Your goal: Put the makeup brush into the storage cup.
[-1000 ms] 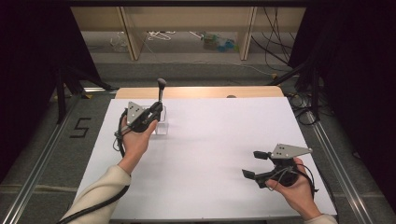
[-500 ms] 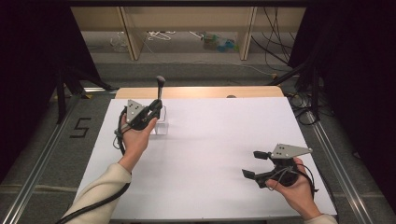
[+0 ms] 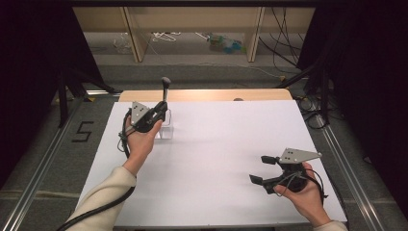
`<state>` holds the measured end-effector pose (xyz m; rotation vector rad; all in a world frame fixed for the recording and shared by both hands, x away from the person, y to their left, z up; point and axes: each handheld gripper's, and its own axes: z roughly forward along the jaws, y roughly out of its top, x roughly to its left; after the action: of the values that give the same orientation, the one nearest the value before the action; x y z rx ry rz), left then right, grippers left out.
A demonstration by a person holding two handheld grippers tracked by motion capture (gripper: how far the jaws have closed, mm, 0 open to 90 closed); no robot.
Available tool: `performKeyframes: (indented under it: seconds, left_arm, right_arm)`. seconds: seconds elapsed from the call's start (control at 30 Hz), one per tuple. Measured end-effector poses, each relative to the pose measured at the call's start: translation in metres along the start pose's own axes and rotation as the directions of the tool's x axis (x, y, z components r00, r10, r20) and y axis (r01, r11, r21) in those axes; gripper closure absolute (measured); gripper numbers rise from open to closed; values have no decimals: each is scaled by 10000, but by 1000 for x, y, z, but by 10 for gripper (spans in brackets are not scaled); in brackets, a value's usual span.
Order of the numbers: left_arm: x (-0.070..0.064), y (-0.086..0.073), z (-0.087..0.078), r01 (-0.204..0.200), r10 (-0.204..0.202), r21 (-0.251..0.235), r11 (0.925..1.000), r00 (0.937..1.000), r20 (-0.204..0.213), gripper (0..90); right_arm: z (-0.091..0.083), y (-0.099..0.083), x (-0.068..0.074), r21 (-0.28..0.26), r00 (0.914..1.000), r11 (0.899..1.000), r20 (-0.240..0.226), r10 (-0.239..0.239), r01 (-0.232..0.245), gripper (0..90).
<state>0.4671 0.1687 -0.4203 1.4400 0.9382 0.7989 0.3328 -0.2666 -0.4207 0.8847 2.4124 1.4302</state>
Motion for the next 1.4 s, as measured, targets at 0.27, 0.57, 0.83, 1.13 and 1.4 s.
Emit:
performKeyframes:
  seconds: [0.27, 0.57, 0.83, 1.13, 1.4]
  left_arm:
    - [1, 1, 2, -66, 66, 40, 10000, 10000, -20, 790]
    - [2, 1, 5, 33, -33, 2, 10000, 10000, 2, 790]
    - [4, 1, 8, -33, 33, 39, 10000, 10000, -26, 790]
    - [6, 0, 11, 24, -24, -5, 10000, 10000, -34, 790]
    - [7, 0, 14, 52, -52, -14, 10000, 10000, -54, 789]
  right_arm:
    - [1, 0, -1, -98, 9999, 9999, 41, -112, 112, 171]
    - [0, 0, 0, -26, 10000, 10000, 8, -31, 31, 171]
    - [0, 0, -1, -68, 9999, 9999, 36, -120, 120, 171]
    - [0, 0, 0, -18, 10000, 10000, 2, -40, 40, 171]
    - [0, 0, 0, -15, 10000, 10000, -4, -40, 40, 170]
